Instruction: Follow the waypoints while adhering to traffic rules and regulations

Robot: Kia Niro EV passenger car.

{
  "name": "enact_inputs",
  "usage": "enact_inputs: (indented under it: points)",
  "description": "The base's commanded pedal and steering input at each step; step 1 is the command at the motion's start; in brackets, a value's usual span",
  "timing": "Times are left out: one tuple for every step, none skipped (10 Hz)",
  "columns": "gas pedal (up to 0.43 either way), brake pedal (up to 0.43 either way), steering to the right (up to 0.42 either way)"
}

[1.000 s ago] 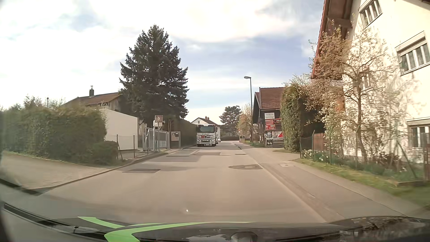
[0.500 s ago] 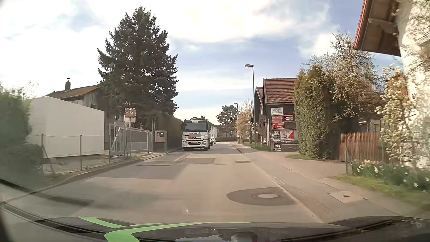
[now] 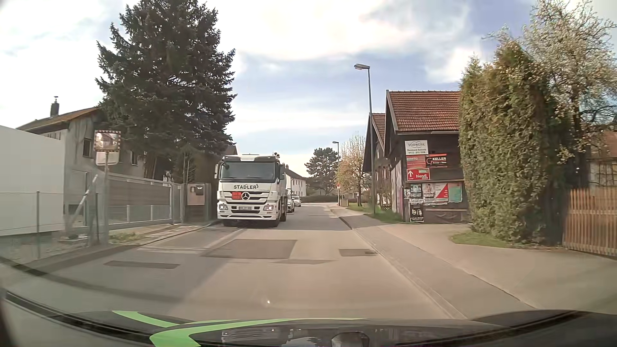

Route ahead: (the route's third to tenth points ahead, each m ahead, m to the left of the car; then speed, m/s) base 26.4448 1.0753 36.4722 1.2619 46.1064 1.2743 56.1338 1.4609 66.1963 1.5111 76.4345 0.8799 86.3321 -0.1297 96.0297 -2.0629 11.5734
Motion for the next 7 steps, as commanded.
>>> enact_inputs:
  points:
    - [0.067,0.000,-0.005]
    - [0.098,0.000,-0.009]
    - [0.098,0.000,-0.013]
    - [0.118,0.000,-0.016]
    - [0.138,0.000,-0.016]
    - [0.138,0.000,-0.015]
    - [0.138,0.000,-0.014]
